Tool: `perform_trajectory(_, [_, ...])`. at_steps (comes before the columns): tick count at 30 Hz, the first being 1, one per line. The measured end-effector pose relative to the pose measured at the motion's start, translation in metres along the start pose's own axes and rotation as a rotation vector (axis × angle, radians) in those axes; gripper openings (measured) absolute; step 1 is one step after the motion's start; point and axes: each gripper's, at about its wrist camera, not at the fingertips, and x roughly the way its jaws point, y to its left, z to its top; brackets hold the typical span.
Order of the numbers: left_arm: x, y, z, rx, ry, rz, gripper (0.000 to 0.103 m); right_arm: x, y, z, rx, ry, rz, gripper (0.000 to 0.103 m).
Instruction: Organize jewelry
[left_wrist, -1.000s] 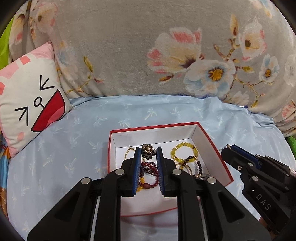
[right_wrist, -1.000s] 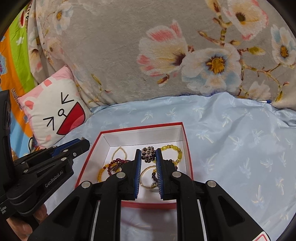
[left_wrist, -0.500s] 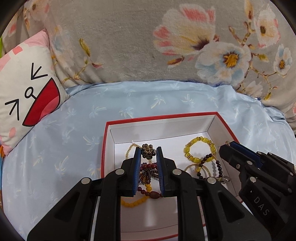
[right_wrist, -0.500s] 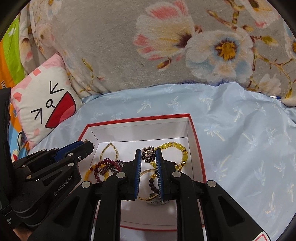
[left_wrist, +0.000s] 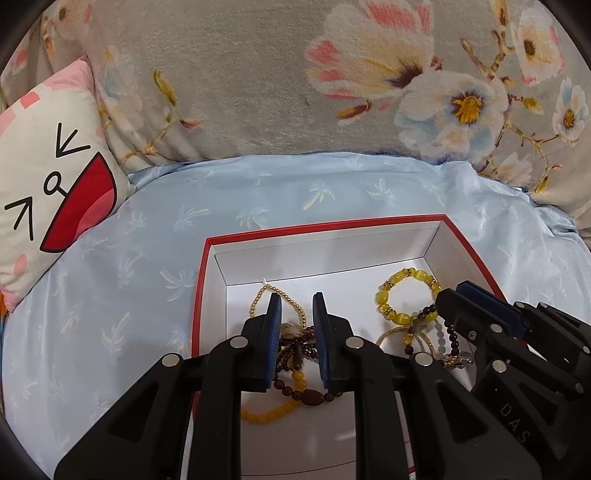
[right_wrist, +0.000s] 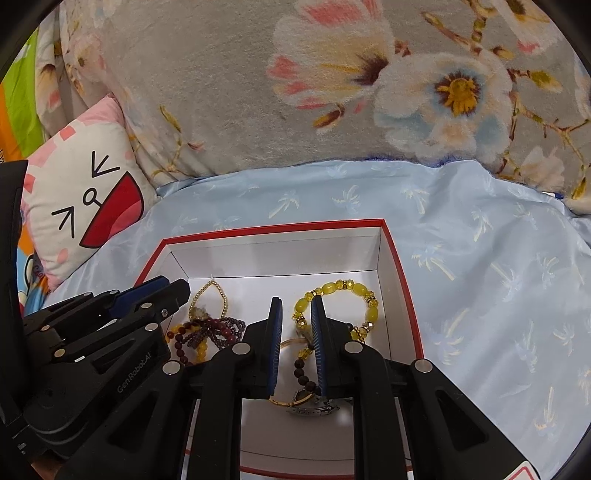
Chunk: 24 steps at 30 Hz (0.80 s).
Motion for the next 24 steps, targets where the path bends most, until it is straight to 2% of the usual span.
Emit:
perform_trajectory(2, [0.000, -0.001, 0.000, 0.002, -0.003, 0.003, 0.019, -0.001, 0.001, 0.000, -0.005, -0.002, -0.001, 0.017])
perform_trajectory(4, [-0.002, -0.002, 0.000, 0.002, -0.007, 0.018, 0.039, -0.002, 0.002, 0.000, -0.011, -0.007, -0.012, 0.021])
perform_trajectory(6, [-0.005, -0.003, 0.000, 0.004, -0.021, 0.028, 0.044, -0.005, 0.003, -0.001, -0.014, -0.015, -0.027, 0.029])
perform_trajectory(12, [-0.017, -0.002, -0.001, -0.013, -0.027, 0.037, 0.048, -0.020, -0.003, -0.003, 0.013, -0.037, -0.052, 0.045])
perform_trajectory(24, [-0.060, -0.011, -0.022, -0.037, -0.048, 0.051, 0.060, -0.068, -0.003, -0.024, -0.001, -0.076, -0.120, 0.054])
